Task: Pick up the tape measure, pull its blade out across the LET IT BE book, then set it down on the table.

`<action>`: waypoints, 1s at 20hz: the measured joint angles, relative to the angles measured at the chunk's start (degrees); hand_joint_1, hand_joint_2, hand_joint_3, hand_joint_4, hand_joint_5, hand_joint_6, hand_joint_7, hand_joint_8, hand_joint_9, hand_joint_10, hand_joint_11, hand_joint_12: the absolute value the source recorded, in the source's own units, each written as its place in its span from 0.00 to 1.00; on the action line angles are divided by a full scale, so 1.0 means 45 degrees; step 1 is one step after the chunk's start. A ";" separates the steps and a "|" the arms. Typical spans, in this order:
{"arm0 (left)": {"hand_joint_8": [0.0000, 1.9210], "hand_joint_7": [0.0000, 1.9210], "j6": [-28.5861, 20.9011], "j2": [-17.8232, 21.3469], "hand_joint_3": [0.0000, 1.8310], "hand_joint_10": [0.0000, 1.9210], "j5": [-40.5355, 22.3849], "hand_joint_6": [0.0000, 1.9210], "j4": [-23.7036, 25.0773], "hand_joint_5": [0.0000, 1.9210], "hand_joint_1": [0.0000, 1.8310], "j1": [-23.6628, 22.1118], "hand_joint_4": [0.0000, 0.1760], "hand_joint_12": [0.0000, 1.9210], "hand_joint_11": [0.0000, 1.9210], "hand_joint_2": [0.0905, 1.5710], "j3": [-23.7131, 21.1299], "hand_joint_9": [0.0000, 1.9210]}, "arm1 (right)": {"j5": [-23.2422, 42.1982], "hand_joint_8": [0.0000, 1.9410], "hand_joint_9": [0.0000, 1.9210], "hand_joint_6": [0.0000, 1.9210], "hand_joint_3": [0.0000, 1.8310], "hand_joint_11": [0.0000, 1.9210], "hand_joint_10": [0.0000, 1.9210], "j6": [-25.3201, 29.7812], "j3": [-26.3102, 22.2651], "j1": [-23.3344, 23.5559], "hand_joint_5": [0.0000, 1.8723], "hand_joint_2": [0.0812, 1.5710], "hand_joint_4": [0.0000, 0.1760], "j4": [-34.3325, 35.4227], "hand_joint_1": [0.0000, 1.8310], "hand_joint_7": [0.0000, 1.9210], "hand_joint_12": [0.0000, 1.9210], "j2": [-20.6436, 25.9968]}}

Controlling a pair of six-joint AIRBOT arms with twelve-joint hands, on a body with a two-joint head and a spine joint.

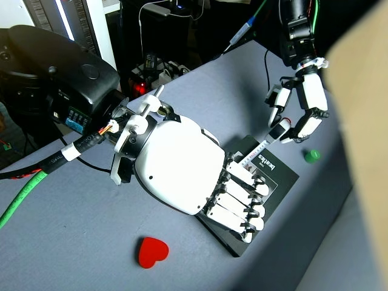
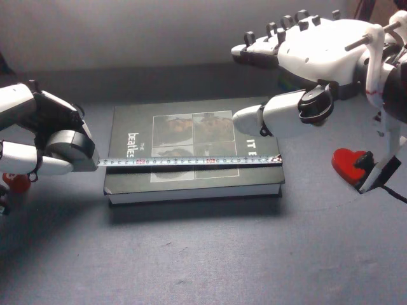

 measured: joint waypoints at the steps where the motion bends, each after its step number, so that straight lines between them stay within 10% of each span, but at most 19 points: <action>1: 0.51 0.52 -0.0078 0.0000 0.00 0.65 -0.0073 0.38 -0.0024 0.53 0.75 0.0092 0.00 0.54 0.51 0.68 0.0024 0.49 | -0.0015 0.00 0.06 0.01 0.00 0.00 0.00 0.0005 0.0000 0.0000 0.09 0.70 0.62 0.0000 0.11 0.08 0.33 0.0000; 15: 0.53 0.51 -0.0219 0.0005 0.00 0.68 -0.0219 0.39 0.0044 0.51 0.75 0.0223 0.00 0.59 0.48 0.69 -0.0029 0.47 | -0.0029 0.00 0.08 0.00 0.00 0.00 0.00 0.0034 0.0000 0.0005 0.10 0.70 0.59 -0.0005 0.13 0.09 0.36 0.0039; 20: 0.54 0.50 -0.0146 0.0971 0.00 0.69 0.0729 0.37 0.0427 0.52 0.75 -0.1151 0.00 0.60 0.49 0.69 -0.1549 0.47 | -0.0063 0.00 0.08 0.00 0.00 0.00 0.00 0.0039 -0.0019 0.0005 0.10 0.72 0.59 -0.0005 0.12 0.09 0.36 0.0039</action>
